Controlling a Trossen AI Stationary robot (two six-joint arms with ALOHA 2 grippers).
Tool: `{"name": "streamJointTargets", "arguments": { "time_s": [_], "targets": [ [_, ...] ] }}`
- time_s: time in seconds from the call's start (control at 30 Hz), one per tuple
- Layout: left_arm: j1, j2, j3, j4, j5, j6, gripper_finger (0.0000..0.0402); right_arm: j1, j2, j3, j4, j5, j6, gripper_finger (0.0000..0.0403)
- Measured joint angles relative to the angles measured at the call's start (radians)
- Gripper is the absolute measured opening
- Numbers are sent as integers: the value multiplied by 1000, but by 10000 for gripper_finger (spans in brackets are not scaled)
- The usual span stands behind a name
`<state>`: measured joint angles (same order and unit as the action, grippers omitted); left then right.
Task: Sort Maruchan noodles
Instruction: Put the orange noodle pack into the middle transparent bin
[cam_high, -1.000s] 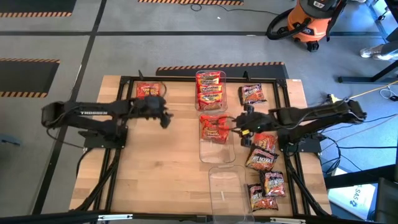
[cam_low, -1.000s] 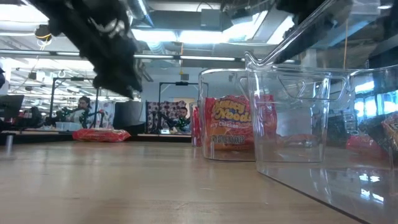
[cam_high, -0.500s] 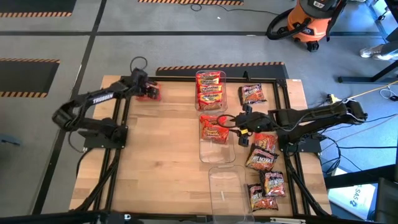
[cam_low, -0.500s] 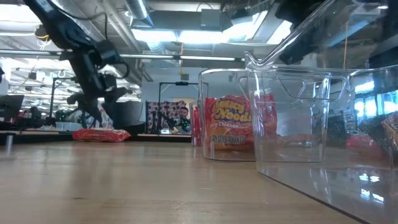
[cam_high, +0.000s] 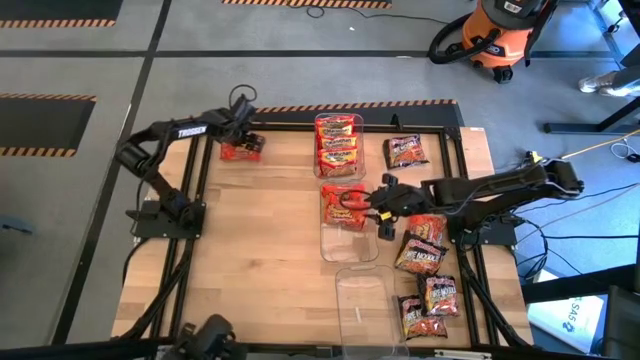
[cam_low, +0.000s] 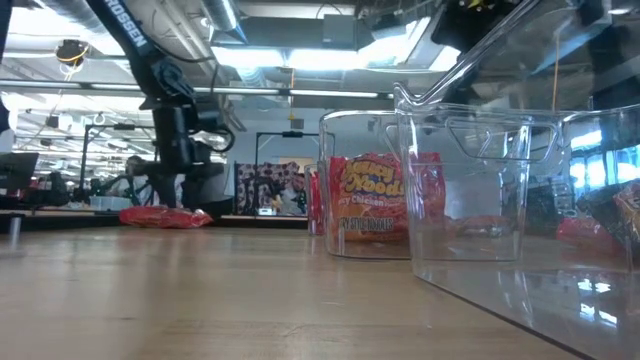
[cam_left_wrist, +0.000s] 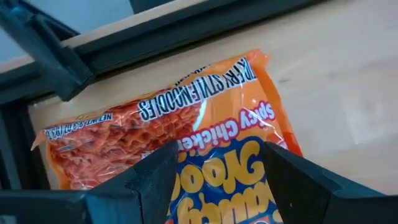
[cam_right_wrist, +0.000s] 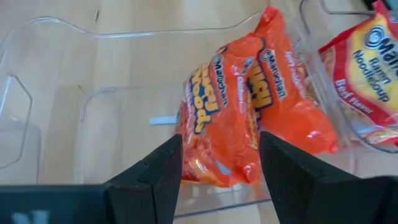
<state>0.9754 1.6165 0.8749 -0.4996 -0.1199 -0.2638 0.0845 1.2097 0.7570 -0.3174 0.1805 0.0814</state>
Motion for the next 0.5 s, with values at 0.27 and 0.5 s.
{"name": "streamJointTargets", "arguments": {
  "time_s": [0.27, 0.5],
  "targets": [
    [-150, -20, -3, -106, 25, 118, 228, 0, 12, 0, 4, -7, -34, 188],
    [-352, -35, -5, -176, 29, 215, 228, 0, 12, 0, 2, -8, -36, 188]
  ]
}}
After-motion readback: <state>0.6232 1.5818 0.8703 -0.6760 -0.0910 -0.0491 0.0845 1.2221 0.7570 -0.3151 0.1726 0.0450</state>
